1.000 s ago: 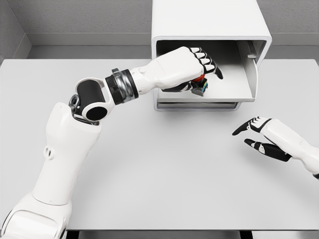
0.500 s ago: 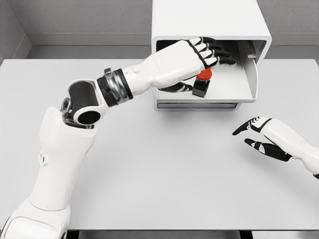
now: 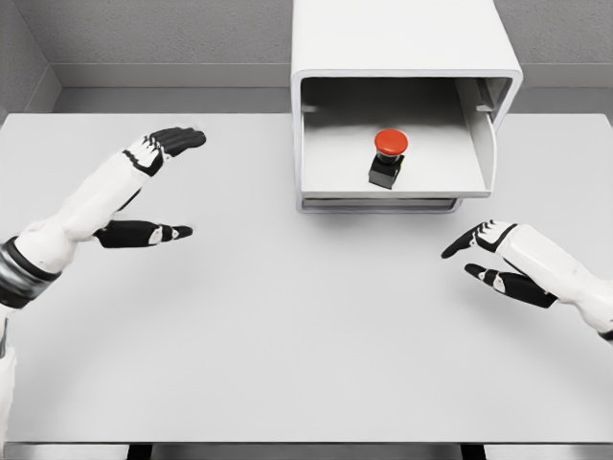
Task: Slide open multi-storey tabletop storage cabinets and put open load switch and slide close multi-storey tabletop storage cabinets
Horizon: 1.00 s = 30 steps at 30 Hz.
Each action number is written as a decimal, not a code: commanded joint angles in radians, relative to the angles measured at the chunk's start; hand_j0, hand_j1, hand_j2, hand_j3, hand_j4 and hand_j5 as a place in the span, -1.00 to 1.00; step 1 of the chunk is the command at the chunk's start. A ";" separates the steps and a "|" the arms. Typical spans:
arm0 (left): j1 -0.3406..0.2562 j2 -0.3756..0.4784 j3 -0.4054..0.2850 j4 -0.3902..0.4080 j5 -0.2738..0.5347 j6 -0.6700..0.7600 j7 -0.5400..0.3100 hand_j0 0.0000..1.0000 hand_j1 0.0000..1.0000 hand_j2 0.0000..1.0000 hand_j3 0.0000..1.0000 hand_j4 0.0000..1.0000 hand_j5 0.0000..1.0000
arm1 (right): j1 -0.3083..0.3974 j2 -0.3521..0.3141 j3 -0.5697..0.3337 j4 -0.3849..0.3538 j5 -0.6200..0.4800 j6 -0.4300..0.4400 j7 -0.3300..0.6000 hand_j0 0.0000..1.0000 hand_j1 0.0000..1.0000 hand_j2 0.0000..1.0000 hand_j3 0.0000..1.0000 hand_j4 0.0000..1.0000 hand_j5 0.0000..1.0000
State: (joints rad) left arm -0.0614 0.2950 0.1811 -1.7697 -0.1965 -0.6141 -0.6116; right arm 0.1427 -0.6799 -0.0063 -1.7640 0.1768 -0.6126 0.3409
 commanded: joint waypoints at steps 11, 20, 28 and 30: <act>0.012 0.098 0.086 0.334 0.034 0.003 0.001 1.00 1.00 1.00 1.00 1.00 1.00 | -0.104 -0.003 0.082 -0.003 0.001 0.002 0.004 0.17 0.17 0.17 0.17 0.17 0.17; 0.012 0.098 0.086 0.332 0.034 0.003 0.001 1.00 1.00 1.00 1.00 1.00 1.00 | -0.132 0.000 0.117 -0.003 0.001 0.002 0.018 0.17 0.17 0.17 0.17 0.17 0.17; 0.011 0.096 0.086 0.332 0.034 0.003 0.001 1.00 1.00 1.00 1.00 1.00 1.00 | -0.169 0.003 0.147 -0.003 0.003 0.002 0.029 0.17 0.17 0.17 0.17 0.17 0.17; 0.011 0.096 0.086 0.332 0.034 0.003 0.001 1.00 1.00 1.00 1.00 1.00 1.00 | -0.181 0.005 0.149 -0.002 0.006 0.002 0.035 0.18 0.18 0.18 0.18 0.18 0.18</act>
State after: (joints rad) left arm -0.0506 0.3906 0.2667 -1.4367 -0.1711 -0.6133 -0.6113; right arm -0.0430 -0.6752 0.1397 -1.7663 0.1873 -0.6126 0.3714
